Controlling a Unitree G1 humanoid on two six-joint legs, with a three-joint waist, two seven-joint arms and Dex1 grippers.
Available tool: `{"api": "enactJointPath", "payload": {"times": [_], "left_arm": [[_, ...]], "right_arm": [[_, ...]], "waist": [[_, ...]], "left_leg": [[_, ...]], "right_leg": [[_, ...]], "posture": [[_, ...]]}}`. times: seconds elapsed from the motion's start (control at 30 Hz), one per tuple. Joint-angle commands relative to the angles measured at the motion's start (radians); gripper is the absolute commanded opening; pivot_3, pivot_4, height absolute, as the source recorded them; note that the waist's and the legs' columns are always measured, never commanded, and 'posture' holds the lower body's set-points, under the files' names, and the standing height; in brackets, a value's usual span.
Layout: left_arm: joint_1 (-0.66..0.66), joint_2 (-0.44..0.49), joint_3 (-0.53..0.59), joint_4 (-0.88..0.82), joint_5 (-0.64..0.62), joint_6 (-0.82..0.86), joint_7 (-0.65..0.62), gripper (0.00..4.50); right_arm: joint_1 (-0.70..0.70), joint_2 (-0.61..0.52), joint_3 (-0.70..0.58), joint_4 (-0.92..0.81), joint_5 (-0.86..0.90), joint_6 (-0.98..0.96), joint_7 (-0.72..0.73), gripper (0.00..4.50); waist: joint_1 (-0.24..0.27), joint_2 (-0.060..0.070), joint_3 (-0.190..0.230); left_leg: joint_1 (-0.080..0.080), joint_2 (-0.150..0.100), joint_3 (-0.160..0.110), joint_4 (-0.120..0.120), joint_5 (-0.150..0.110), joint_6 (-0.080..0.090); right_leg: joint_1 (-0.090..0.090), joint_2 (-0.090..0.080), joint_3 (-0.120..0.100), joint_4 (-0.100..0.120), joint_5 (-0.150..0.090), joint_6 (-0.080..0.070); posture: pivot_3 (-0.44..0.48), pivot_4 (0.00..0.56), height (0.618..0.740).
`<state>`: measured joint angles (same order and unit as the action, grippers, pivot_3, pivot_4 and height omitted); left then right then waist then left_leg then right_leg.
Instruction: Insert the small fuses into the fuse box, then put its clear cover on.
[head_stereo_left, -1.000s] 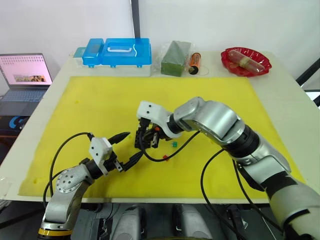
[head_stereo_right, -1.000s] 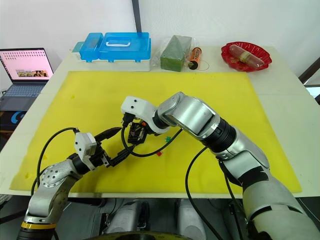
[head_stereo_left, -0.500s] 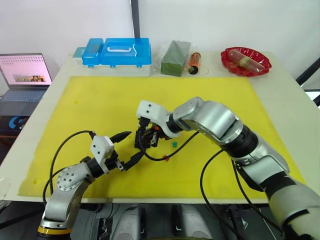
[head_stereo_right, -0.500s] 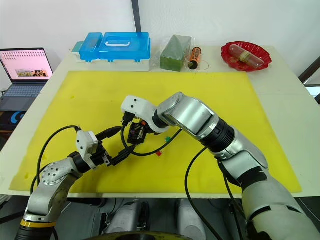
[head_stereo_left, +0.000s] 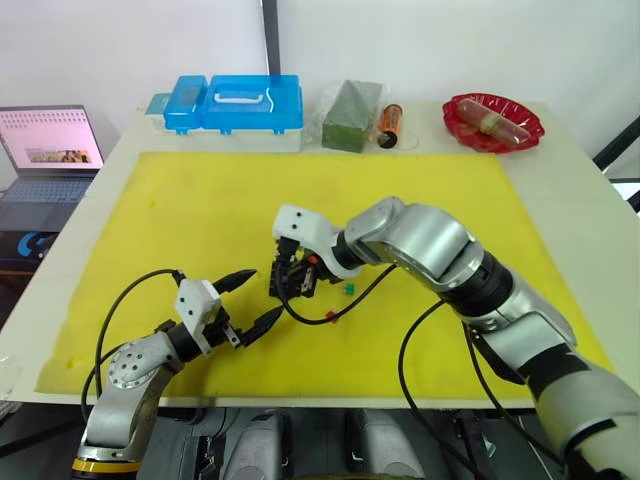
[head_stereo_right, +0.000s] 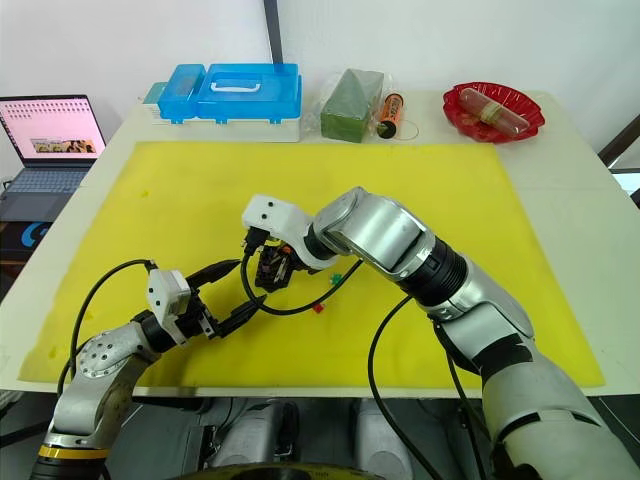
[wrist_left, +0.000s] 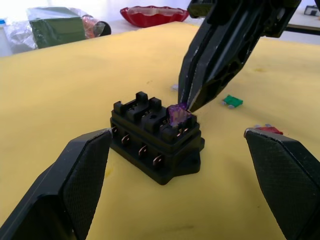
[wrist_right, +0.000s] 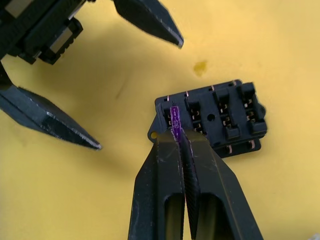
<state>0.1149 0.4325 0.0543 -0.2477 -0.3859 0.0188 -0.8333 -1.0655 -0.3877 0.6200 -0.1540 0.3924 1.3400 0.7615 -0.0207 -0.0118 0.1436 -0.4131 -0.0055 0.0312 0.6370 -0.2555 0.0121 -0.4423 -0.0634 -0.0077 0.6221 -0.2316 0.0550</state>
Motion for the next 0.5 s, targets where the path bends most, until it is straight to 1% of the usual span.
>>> {"api": "enactJointPath", "payload": {"times": [0.03,0.3,0.5], "left_arm": [[0.002,0.005,0.013,-0.005,-0.012,-0.032,-0.010,4.46],[-0.007,0.002,0.005,-0.017,-0.009,-0.024,-0.002,4.46],[-0.010,0.000,-0.003,-0.034,-0.010,-0.014,0.009,4.46]], "right_arm": [[-0.010,0.010,-0.014,-0.024,0.001,-0.002,-0.007,0.00],[-0.009,0.016,-0.008,-0.017,-0.005,-0.005,-0.018,0.00],[-0.004,0.011,0.024,-0.007,-0.029,-0.040,-0.019,0.00]], "waist": [[0.000,0.000,0.000],[-0.002,0.000,0.000],[-0.002,0.000,0.000]], "left_leg": [[0.000,0.000,0.000,-0.001,0.000,0.000],[0.000,0.000,0.001,-0.005,0.000,0.000],[0.000,0.000,0.001,-0.005,0.000,0.000]], "right_leg": [[0.000,0.000,0.000,-0.001,0.000,0.000],[-0.001,0.000,0.000,-0.005,0.000,0.000],[0.000,0.000,0.000,-0.005,0.000,0.000]], "posture": [[0.000,0.150,0.740],[0.000,0.150,0.740],[0.000,0.150,0.740]]}}
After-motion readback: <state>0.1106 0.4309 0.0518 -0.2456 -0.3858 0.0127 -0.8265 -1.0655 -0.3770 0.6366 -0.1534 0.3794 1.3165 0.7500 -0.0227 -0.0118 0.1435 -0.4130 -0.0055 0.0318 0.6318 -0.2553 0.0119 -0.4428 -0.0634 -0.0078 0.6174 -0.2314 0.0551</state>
